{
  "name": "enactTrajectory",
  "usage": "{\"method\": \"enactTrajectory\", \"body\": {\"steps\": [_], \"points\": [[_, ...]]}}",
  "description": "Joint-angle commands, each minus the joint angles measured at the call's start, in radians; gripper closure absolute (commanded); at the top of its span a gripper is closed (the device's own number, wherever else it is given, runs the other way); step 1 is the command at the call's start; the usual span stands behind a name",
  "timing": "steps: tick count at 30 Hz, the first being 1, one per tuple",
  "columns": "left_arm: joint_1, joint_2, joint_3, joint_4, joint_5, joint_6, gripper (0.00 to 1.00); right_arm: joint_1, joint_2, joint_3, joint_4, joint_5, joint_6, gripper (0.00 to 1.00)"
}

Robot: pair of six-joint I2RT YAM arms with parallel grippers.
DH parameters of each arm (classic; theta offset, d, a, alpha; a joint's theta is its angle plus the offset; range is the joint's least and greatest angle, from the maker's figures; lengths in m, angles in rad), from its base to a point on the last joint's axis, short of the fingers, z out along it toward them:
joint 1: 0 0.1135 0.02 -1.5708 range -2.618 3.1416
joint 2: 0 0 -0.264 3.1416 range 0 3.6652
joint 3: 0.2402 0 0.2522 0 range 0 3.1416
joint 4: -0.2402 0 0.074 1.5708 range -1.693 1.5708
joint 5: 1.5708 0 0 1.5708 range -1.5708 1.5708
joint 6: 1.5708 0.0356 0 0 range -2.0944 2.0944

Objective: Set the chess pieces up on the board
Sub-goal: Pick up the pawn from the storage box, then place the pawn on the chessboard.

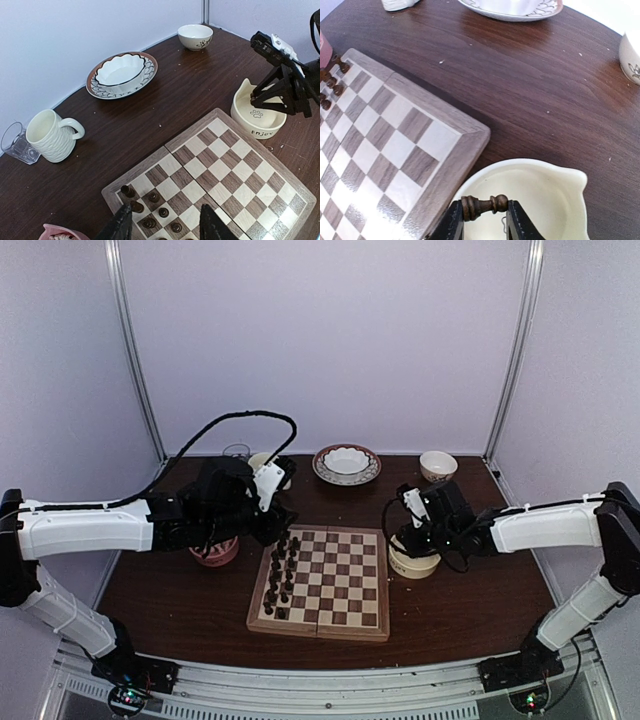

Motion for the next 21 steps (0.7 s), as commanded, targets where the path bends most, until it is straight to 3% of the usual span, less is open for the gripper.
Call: {"method": "enactTrajectory", "body": {"steps": [1,8,18,21], "points": [[-0.005,-0.02,0.014,0.016,0.022,-0.029,0.53,0.071,-0.014,-0.001,0.013,-0.031,-0.063,0.71],[-0.005,0.005,0.038,-0.014,0.041,-0.046,0.5,0.178,0.02,0.017,0.039,-0.217,-0.134,0.7],[-0.004,0.103,0.107,-0.064,0.139,-0.087,0.5,0.2,0.16,0.1,-0.042,-0.277,-0.132,0.7],[-0.004,0.102,0.109,-0.07,0.13,-0.088,0.5,0.205,0.175,0.114,-0.051,-0.279,-0.134,0.64]]}}
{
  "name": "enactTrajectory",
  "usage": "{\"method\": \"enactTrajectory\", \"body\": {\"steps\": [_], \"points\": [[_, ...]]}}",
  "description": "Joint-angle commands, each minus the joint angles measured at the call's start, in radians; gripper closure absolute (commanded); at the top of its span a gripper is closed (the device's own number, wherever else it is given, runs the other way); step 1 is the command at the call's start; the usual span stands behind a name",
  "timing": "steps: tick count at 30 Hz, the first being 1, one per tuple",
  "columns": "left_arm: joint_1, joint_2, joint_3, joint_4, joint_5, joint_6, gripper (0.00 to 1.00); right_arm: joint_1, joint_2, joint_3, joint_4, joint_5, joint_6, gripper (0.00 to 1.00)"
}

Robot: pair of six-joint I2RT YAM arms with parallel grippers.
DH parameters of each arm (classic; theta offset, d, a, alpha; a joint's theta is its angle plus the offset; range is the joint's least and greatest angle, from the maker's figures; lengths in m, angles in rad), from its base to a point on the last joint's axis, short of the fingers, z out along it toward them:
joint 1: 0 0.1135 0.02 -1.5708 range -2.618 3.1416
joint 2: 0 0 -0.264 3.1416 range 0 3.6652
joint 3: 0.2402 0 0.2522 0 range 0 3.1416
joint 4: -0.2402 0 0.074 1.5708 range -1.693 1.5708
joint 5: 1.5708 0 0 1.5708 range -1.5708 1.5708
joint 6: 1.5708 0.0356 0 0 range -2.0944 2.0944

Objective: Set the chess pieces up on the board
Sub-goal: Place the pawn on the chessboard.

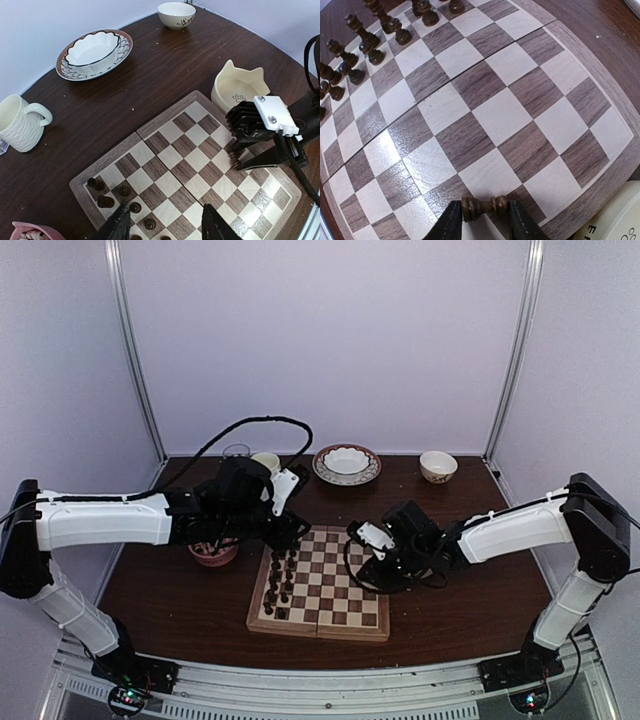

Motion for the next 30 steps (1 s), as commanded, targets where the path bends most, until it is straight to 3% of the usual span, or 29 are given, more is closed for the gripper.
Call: {"method": "enactTrajectory", "body": {"steps": [1,4,11,20,30], "points": [[-0.003,0.002,0.033,-0.003,0.02,-0.019,0.5,0.013,0.012,0.036,-0.025,-0.026,-0.015,0.59],[-0.004,0.004,0.031,-0.003,0.021,-0.021,0.48,0.014,-0.013,0.021,-0.013,-0.022,-0.011,0.49],[-0.003,-0.014,0.012,0.008,-0.005,-0.024,0.35,0.014,-0.078,-0.002,0.006,-0.027,0.026,0.43],[-0.004,0.014,0.036,-0.001,0.068,-0.005,0.35,0.012,-0.164,-0.05,0.007,0.016,0.099,0.52],[-0.078,0.172,0.169,-0.075,0.11,-0.024,0.39,-0.06,-0.378,-0.18,0.036,0.328,0.209,0.57]]}}
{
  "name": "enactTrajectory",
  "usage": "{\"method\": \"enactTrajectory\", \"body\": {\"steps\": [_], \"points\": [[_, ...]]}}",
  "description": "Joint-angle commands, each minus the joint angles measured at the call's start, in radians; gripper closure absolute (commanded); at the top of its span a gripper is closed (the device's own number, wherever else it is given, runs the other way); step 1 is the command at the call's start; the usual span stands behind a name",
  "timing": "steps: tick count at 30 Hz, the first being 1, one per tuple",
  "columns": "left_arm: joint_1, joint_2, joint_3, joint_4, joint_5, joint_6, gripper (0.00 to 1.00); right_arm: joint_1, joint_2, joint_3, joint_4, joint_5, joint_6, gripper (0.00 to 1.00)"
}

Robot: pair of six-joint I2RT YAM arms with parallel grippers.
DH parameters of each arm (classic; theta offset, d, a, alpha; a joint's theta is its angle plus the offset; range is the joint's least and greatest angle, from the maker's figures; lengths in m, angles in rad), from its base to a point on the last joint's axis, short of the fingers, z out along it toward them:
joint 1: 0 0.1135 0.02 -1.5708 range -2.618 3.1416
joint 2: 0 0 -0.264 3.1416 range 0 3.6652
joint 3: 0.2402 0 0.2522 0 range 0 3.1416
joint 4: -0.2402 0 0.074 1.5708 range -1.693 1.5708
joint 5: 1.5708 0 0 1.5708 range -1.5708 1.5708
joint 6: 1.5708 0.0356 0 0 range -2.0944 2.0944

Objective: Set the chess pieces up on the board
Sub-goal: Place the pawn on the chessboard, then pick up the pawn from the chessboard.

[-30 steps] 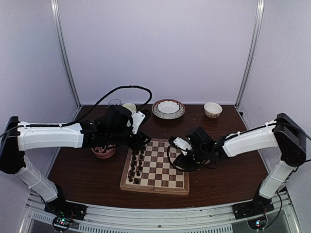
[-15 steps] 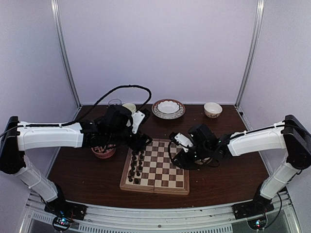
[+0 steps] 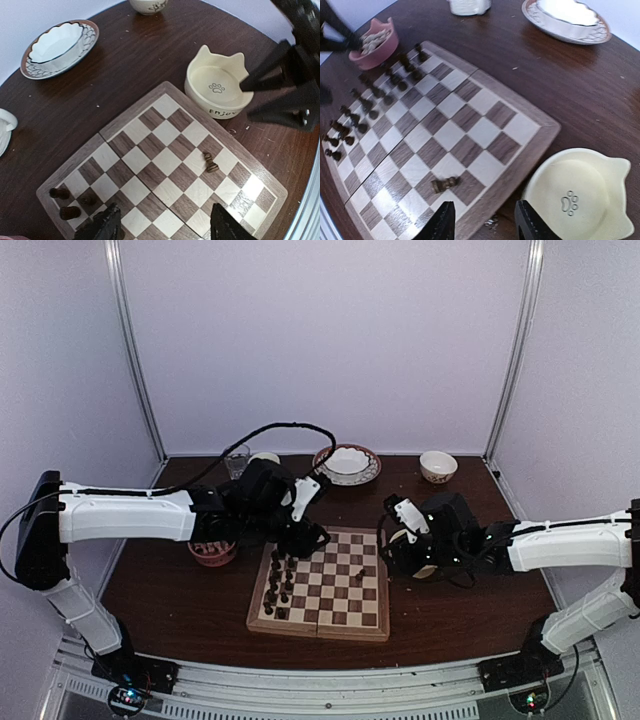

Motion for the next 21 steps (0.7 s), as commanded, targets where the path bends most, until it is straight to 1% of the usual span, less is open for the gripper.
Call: {"method": "enactTrajectory", "body": {"steps": [1,5,10,15,21], "points": [[-0.061,0.077,0.097,-0.047,0.028,-0.009,0.39,-0.057,-0.075,-0.051,0.023,0.155,0.076,0.57],[-0.111,0.169,0.183,-0.104,0.017,-0.006,0.39,-0.08,-0.114,-0.072,0.023,0.171,0.093,0.58],[-0.13,0.297,0.295,-0.172,0.024,-0.012,0.47,-0.087,-0.15,-0.09,0.049,0.215,0.111,0.6],[-0.141,0.406,0.402,-0.258,0.015,-0.036,0.47,-0.091,-0.198,-0.116,0.051,0.257,0.121,0.6],[-0.152,0.474,0.459,-0.295,-0.018,-0.044,0.47,-0.096,-0.239,-0.14,0.062,0.287,0.13,0.6]]}}
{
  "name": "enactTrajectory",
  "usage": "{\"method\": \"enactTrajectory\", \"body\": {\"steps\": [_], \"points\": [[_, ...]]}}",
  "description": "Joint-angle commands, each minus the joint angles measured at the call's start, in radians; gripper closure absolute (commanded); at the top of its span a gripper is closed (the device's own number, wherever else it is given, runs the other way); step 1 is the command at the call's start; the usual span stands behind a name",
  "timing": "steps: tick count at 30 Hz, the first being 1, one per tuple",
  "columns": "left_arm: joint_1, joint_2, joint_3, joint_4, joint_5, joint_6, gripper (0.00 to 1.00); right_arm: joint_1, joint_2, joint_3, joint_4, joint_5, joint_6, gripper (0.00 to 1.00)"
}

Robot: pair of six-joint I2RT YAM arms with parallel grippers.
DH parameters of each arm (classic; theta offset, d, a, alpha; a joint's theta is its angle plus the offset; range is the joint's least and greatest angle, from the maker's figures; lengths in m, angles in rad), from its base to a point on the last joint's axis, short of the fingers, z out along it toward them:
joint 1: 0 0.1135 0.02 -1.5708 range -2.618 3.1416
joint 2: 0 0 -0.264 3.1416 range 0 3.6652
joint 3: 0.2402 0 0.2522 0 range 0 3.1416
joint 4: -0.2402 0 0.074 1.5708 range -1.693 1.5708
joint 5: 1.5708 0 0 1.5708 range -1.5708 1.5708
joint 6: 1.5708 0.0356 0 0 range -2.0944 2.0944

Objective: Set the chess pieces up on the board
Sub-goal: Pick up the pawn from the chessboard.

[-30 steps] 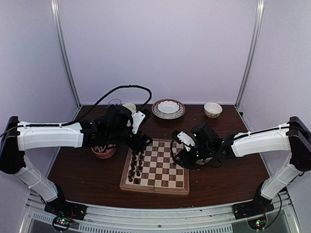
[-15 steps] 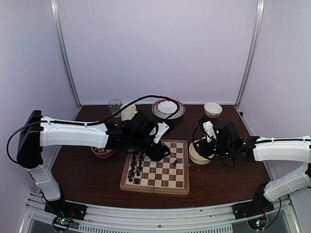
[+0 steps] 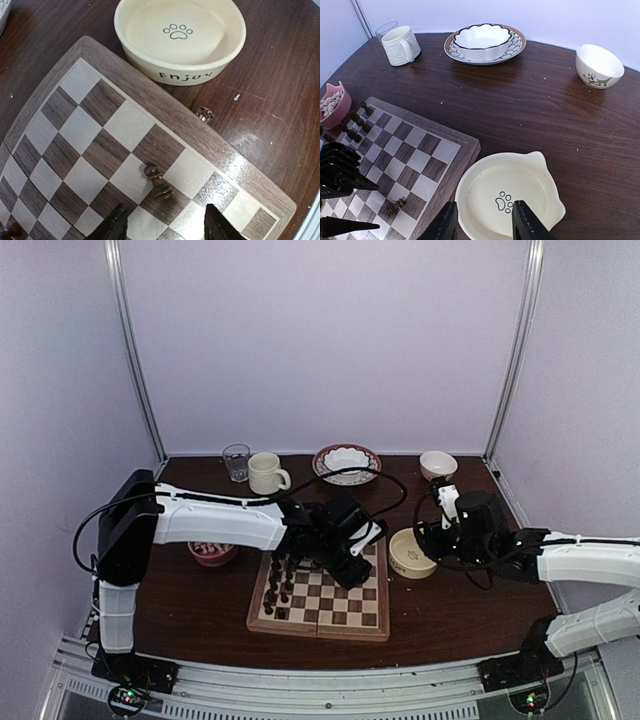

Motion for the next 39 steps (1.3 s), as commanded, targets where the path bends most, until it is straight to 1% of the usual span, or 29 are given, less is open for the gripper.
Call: {"method": "enactTrajectory", "body": {"steps": [1,14,23,28,36,39], "points": [[-0.01,0.035,0.054,-0.04,-0.026,-0.017,0.47,-0.008,-0.034,-0.025,0.025,0.055,0.022,0.6],[-0.011,0.087,0.086,-0.044,-0.069,-0.025,0.47,-0.009,-0.042,-0.029,0.032,0.049,0.025,0.61],[-0.012,0.114,0.1,-0.044,-0.091,-0.04,0.48,-0.01,-0.082,-0.05,0.032,0.078,0.034,0.62],[-0.011,0.126,0.107,-0.044,-0.087,-0.04,0.54,-0.011,-0.102,-0.061,0.036,0.085,0.037,0.63],[-0.011,0.129,0.109,-0.045,-0.077,-0.023,0.74,-0.011,-0.1,-0.06,0.039,0.069,0.035,0.63],[-0.011,0.113,0.095,-0.044,-0.072,-0.016,0.8,-0.011,-0.089,-0.06,0.052,0.023,0.022,0.63]]}}
